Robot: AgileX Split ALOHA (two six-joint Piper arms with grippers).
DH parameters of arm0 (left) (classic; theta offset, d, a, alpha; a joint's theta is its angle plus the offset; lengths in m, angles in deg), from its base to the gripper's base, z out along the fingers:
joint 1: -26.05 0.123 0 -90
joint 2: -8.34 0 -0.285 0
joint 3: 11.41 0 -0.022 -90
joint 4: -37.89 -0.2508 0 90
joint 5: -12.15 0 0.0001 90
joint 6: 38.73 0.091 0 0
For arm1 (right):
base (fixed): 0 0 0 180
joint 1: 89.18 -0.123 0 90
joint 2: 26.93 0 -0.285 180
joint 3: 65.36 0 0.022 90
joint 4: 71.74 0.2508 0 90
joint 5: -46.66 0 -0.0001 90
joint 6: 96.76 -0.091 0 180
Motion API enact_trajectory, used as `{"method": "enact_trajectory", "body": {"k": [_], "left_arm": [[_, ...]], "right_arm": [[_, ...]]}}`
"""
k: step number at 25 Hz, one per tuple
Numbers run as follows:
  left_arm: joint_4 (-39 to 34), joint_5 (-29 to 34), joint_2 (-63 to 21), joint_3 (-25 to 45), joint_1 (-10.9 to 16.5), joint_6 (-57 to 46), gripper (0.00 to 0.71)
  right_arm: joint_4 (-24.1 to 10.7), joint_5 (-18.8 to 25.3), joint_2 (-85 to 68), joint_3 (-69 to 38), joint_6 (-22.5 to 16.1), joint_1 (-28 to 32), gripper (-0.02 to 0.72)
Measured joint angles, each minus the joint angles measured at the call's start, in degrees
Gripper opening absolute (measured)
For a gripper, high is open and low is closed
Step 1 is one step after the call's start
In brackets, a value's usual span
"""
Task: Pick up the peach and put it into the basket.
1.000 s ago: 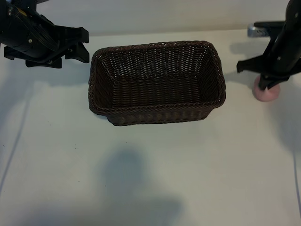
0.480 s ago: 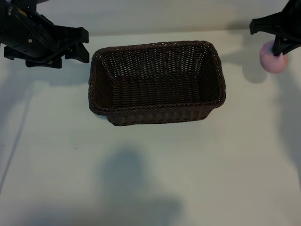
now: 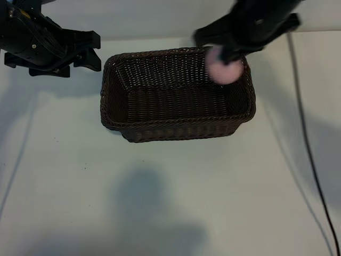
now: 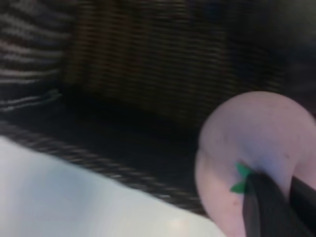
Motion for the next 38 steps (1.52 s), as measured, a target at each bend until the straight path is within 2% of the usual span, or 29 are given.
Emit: {"method": "enact_trajectory", "body": {"k": [6,12,15,18,22,24,27,29,38], "left_arm": [[0.00,0.07,0.00,0.00,0.00,0.00,0.581],[0.00,0.13,0.00,0.00,0.00,0.00,0.581],[0.00,0.13,0.00,0.00,0.00,0.00,0.581],[0.00,0.13,0.00,0.00,0.00,0.00,0.581],[0.00,0.13,0.00,0.00,0.00,0.00,0.581],[0.00,0.13,0.00,0.00,0.00,0.00,0.581],[0.00,0.13,0.00,0.00,0.00,0.00,0.581],[0.00,0.13,0.00,0.00,0.00,0.00,0.581],[0.00,0.13,0.00,0.00,0.00,0.00,0.581]], "right_arm": [[-1.48,-1.77,2.94,0.19,-0.63,-2.08,0.047],[-2.42,-6.19,9.57,0.19,-0.63,-2.08,0.070],[-2.48,-6.52,11.36,0.19,-0.63,-2.08,0.136],[-2.48,-6.40,11.36,0.50,-0.63,-2.08,0.258],[-2.70,-1.83,11.36,3.78,-0.36,-2.08,0.421],[-3.26,1.55,11.36,6.21,0.25,-2.08,0.459],[-5.18,6.76,11.36,9.69,0.81,-1.91,0.477],[-6.37,8.53,11.30,11.65,0.81,-1.60,0.480],[-8.14,9.22,10.43,13.41,0.86,3.71,0.481]]}}
